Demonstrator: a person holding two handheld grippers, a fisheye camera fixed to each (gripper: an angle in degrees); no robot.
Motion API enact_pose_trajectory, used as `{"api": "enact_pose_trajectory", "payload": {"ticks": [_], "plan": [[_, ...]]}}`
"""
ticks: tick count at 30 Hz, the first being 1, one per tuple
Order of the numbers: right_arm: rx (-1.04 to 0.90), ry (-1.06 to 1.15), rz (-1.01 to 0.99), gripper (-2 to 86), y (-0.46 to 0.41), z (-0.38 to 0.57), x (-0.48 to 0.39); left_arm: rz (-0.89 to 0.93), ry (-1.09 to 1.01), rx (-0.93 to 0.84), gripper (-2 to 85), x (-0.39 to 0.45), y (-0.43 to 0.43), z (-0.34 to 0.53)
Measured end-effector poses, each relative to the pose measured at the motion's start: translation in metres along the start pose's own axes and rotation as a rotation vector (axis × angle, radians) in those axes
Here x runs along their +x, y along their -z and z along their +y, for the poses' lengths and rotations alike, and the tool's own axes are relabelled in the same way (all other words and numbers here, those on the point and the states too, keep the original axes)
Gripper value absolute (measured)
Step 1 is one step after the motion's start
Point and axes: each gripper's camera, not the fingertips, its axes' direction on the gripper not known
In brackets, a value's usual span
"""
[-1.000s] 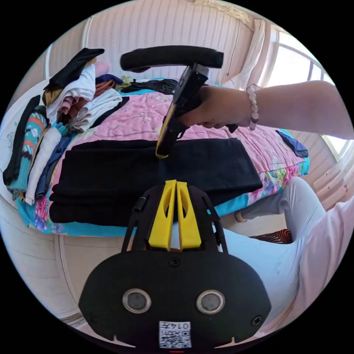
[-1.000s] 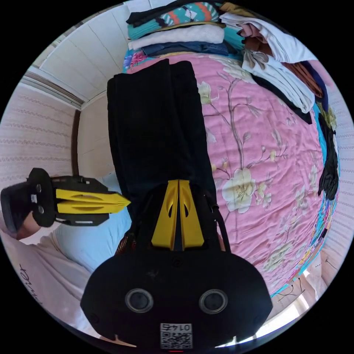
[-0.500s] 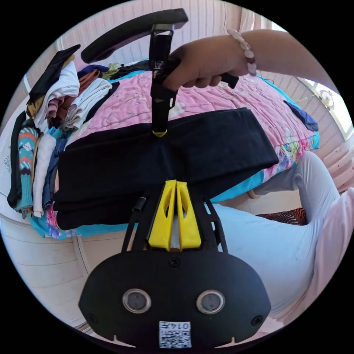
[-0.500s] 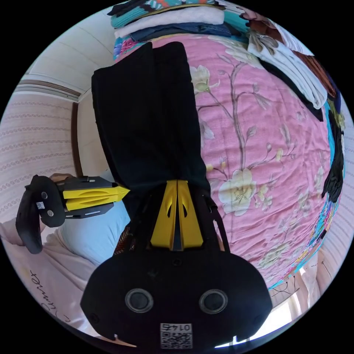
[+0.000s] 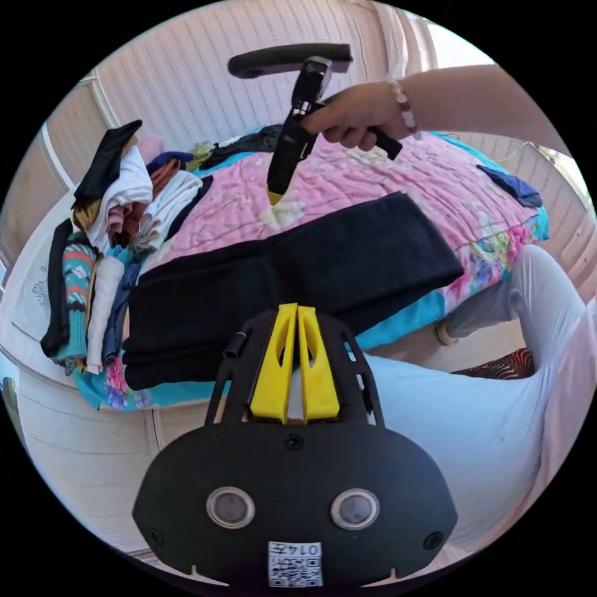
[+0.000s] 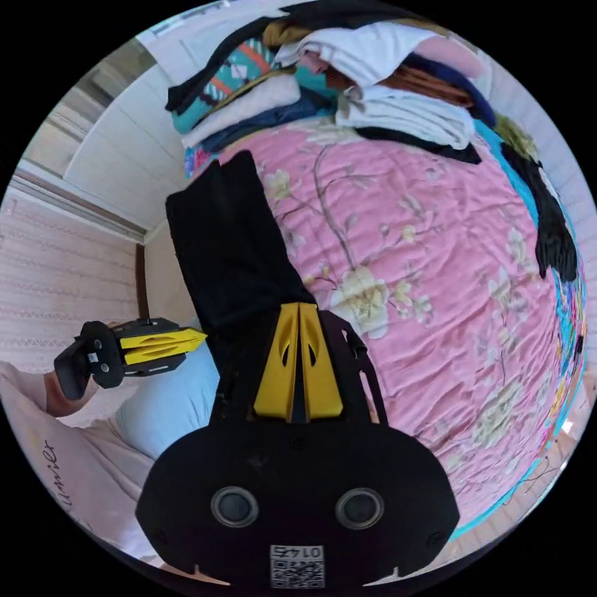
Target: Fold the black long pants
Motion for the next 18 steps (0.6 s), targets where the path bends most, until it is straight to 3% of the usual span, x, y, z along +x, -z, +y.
{"api": "enact_pose_trajectory", "payload": {"ticks": [3, 8, 14, 18], "plan": [[0.139, -0.176, -0.100, 1.6, 0.026, 0.098, 0.048, 0.157, -0.019, 0.083, 6.2, 0.038, 0.014, -0.018], [0.196, -0.499, -0.023, 11.4, -0.008, 0.255, 0.091, 0.286, -0.126, 0.078, 10.1, 0.110, -0.012, -0.047], [0.124, -0.592, -0.248, 11.1, -0.096, 0.303, 0.113, 0.243, -0.287, -0.141, 11.7, 0.155, -0.067, -0.069], [0.082, -0.602, -0.240, 8.1, -0.124, 0.314, 0.121, 0.188, -0.327, -0.153, 8.6, 0.165, -0.070, -0.068]]}}
